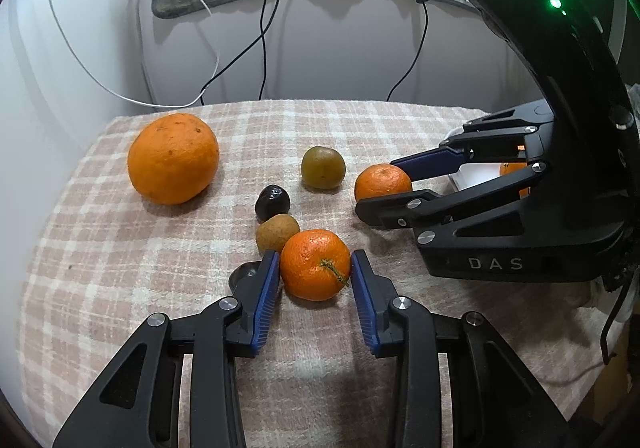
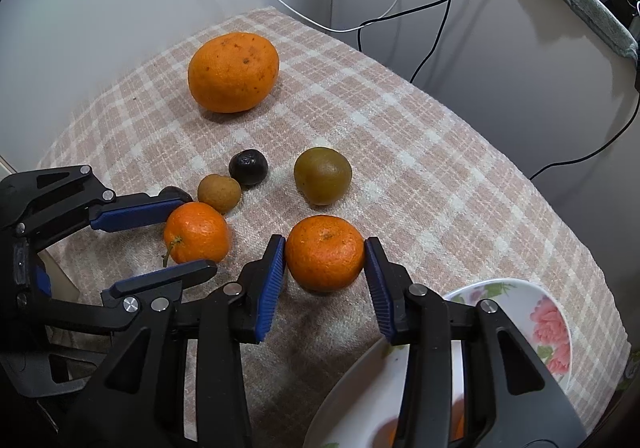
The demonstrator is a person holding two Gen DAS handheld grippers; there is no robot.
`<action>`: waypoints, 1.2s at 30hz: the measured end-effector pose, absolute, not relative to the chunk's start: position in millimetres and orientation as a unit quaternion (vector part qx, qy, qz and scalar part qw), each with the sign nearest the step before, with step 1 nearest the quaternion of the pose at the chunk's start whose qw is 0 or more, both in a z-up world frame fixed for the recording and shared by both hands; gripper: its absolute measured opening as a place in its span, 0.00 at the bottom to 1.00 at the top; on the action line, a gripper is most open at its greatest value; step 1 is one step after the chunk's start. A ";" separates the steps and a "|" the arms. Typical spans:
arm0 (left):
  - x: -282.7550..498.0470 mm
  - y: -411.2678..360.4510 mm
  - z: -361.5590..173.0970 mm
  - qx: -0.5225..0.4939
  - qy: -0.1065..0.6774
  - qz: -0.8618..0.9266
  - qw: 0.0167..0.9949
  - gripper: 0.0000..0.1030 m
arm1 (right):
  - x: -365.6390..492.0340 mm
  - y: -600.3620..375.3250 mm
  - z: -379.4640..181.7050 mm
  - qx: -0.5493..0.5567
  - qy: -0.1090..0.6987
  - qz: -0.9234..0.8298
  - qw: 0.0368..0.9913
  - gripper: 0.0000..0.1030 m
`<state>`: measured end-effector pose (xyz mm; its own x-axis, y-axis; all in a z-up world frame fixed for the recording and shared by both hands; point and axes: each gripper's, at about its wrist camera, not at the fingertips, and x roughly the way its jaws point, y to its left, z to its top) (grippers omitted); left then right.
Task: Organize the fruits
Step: 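Grasp a mandarin with the left gripper while the right gripper carries its mandarin to the plate, then carry both held mandarins over the white plate with both grippers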
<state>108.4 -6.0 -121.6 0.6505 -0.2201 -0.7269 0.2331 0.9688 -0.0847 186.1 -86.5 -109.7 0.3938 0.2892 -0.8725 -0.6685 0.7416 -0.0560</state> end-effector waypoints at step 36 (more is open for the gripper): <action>78.4 -45.8 -71.2 -0.012 0.349 -0.179 0.920 0.33 | 134.7 -183.4 -46.7 -0.110 0.405 0.265 0.868 0.41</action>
<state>78.4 -45.8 -71.2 0.6915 -0.3379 -0.6385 0.3217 0.9354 -0.1466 134.7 -183.4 -46.7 0.5305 0.3713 -0.7620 -0.5500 0.8348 0.0238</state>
